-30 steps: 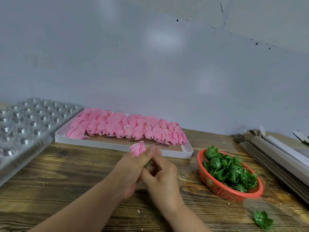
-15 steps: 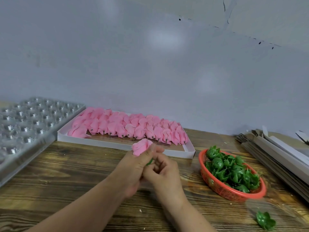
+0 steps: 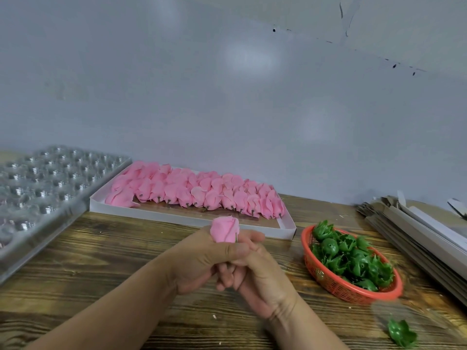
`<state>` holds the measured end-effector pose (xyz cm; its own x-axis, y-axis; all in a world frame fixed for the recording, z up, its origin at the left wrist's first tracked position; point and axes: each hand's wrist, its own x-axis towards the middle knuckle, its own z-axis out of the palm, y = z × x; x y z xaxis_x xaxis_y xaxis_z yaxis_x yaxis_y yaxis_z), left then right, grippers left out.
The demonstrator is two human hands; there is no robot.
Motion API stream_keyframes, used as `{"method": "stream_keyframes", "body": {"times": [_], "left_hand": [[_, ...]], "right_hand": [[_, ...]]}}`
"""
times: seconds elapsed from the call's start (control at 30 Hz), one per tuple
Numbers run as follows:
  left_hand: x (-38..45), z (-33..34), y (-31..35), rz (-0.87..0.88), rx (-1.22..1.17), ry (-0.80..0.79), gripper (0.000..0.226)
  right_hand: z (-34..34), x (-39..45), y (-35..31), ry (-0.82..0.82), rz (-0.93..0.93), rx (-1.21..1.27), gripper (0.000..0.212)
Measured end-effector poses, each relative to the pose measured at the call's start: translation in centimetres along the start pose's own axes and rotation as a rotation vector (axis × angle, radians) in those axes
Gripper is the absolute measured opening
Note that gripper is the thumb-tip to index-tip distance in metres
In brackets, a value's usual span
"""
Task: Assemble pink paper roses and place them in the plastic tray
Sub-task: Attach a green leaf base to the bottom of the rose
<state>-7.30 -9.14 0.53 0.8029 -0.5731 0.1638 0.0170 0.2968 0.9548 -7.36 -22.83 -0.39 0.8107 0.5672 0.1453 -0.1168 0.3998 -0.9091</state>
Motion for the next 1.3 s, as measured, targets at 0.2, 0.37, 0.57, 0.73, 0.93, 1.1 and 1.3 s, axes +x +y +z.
{"method": "stream_keyframes", "body": {"times": [0.2,0.37,0.57,0.73,0.93,1.1,1.3], "left_hand": [[0.5,0.7,-1.2,0.02,0.034,0.246,0.034],[0.8,1.1,-2.0,0.128,0.4,0.441,0.006],[1.3,1.1,-1.7,0.115,0.594,0.491,0.007],[1.4,1.3,-1.5,0.163,0.584,0.506,0.014],[1.1,1.3,-1.6,0.187,0.572,0.398,0.014],[0.7,2.0,-1.2,0.218,0.577,0.3,0.045],[0.8,1.9,-1.4,0.205,0.598,0.264,0.026]], "right_hand": [[-1.7,-0.3,-0.9,0.066,0.086,-0.301,0.013],[-3.0,-0.2,-2.2,0.47,-0.129,-0.622,0.022],[-2.3,-0.1,-2.6,0.461,-0.246,-0.476,0.031],[-2.3,-0.1,-2.7,0.426,-0.266,-0.384,0.013],[-2.6,-0.2,-3.3,0.373,-0.303,-0.367,0.016],[-2.4,-0.3,-3.4,0.321,-0.276,-0.377,0.016],[-2.4,-0.5,-3.7,0.196,-0.252,-0.444,0.01]]}}
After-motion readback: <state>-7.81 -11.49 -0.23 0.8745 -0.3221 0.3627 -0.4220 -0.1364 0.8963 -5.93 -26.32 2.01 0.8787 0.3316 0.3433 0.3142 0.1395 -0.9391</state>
